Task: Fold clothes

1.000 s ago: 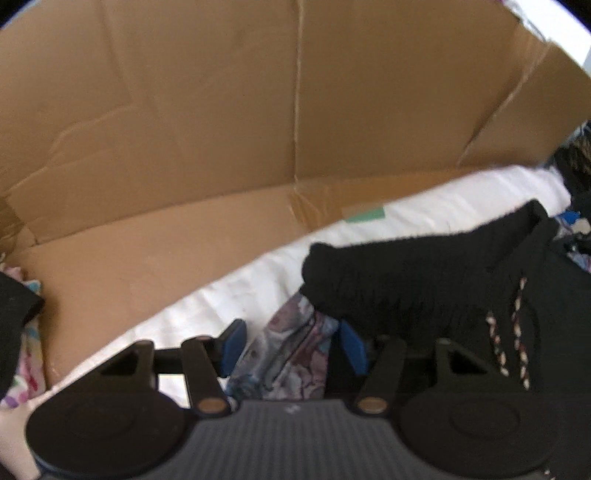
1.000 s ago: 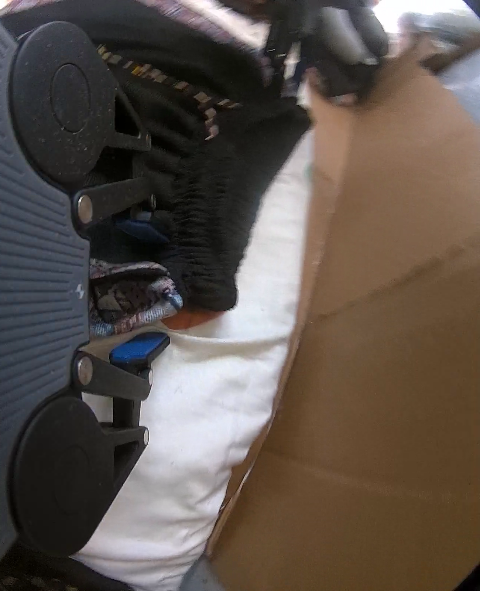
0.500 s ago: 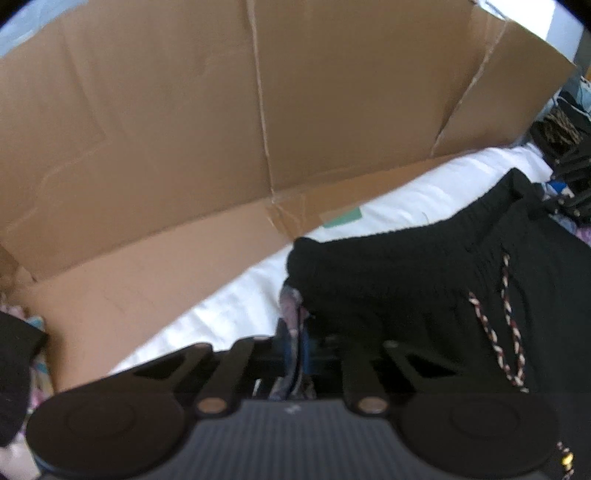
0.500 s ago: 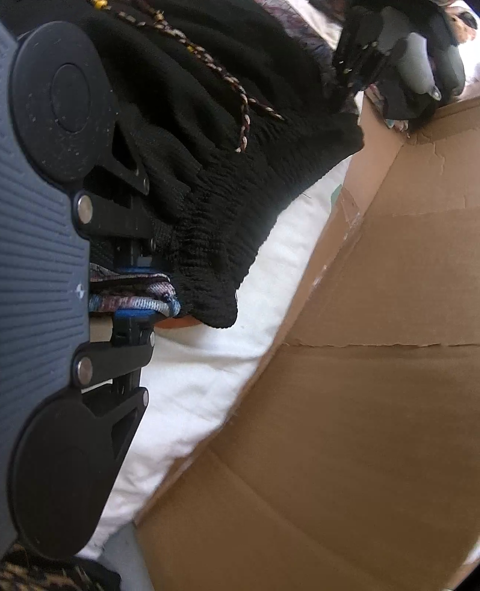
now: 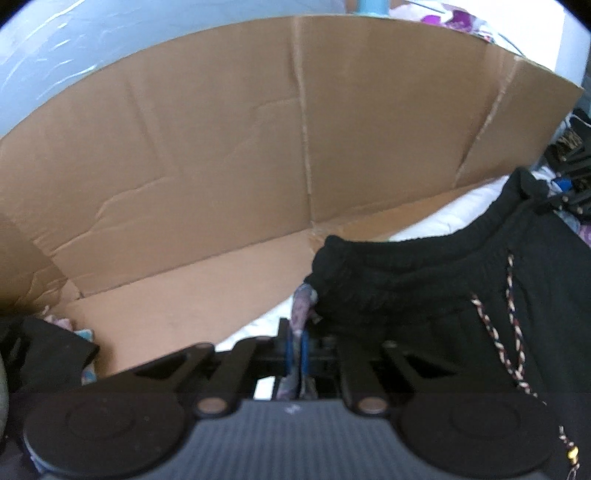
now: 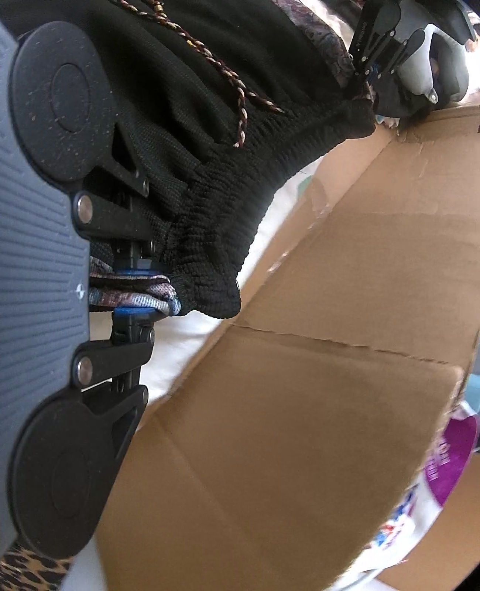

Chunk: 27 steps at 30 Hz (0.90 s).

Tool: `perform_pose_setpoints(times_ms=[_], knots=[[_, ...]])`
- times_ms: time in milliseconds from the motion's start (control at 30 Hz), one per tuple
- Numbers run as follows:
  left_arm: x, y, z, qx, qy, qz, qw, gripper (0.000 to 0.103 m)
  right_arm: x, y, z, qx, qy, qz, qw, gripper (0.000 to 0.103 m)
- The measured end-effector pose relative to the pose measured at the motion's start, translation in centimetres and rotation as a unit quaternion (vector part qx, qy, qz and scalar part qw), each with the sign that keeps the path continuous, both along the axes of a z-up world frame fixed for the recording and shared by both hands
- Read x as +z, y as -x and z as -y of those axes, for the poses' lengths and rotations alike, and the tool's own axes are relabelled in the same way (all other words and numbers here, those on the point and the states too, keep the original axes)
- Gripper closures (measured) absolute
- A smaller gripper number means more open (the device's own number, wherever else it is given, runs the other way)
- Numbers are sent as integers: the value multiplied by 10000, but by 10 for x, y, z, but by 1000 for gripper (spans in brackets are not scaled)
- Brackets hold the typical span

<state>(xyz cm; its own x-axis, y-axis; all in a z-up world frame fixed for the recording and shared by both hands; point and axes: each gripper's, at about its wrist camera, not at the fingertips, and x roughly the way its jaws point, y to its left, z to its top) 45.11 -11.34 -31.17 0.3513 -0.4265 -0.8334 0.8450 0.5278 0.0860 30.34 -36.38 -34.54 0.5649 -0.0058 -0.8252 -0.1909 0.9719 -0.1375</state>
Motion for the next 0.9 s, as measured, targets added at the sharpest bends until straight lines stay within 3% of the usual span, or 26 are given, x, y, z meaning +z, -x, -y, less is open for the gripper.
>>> perform_pose_setpoints(times_ms=[367,467,667,733,900], knots=[[7,-18,-15,411,42,250,9988,98,10,-29,-6,217,182,179,9994,89],[-5,-22,-10,508,-139,200,9984,97,3,-37,-9,277,237,84,9993,88],[-30,-27,-4,952,-438,74,9945,66,-26,-44,4,161,135,-209,9996,67],[-31,-26,-8,1069,-412,66,9934,49,-22,-38,13,55,-17,-157,9999,62],[-22,-23,-19,1220,-292,139,9920,46,1,-20,23,104,201,109,9997,56]])
